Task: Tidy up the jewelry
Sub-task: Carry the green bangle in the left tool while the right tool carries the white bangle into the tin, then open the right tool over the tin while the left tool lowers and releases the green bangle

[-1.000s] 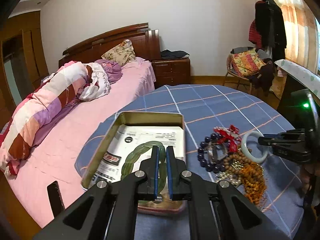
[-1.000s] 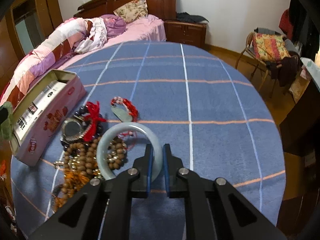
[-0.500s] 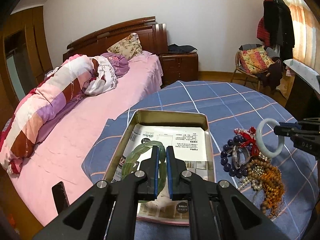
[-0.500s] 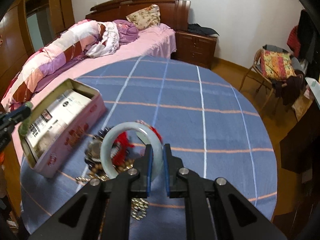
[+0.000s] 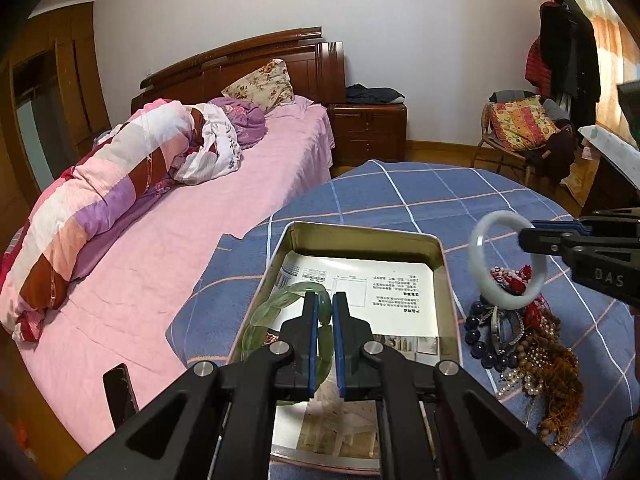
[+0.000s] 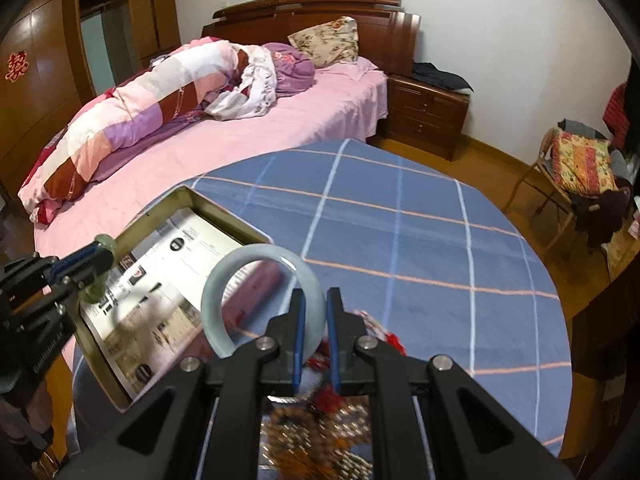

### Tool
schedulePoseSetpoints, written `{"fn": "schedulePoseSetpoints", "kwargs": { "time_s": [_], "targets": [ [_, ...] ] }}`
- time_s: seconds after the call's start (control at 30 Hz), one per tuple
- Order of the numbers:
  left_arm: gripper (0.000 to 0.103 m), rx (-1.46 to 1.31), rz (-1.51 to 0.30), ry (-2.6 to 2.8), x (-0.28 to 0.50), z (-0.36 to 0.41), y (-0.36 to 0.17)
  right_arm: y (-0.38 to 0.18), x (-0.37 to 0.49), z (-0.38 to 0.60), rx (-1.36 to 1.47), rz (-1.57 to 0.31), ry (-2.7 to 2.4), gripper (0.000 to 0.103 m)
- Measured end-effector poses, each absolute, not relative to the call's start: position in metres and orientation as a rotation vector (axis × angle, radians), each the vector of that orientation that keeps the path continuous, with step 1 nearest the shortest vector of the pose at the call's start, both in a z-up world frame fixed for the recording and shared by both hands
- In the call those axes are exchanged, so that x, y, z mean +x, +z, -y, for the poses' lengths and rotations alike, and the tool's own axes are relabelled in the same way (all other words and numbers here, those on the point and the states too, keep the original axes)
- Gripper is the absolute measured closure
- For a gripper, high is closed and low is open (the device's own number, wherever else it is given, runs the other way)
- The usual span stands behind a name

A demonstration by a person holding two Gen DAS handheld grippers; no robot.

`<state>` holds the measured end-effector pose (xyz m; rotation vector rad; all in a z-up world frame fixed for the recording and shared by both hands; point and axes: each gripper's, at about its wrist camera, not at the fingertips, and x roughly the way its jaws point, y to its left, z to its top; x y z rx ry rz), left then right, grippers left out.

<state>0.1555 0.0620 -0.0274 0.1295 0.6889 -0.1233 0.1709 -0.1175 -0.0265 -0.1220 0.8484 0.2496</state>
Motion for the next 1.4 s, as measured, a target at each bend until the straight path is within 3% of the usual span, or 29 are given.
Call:
{"fn": "schedulePoseSetpoints", "kwargs": {
  "time_s": [0.7, 1.4],
  "targets": [
    [0.097, 0.125, -0.718, -0.108, 0.175, -0.068, -0.038, -0.040, 0.201, 0.062, -0.107, -0.878, 0.305, 0.090],
    [0.097, 0.175, -0.800, -0.154, 0.187, -0.053, -0.067, -0.062, 0.198, 0.070, -0.102, -0.944, 0.285, 0.090]
  ]
}}
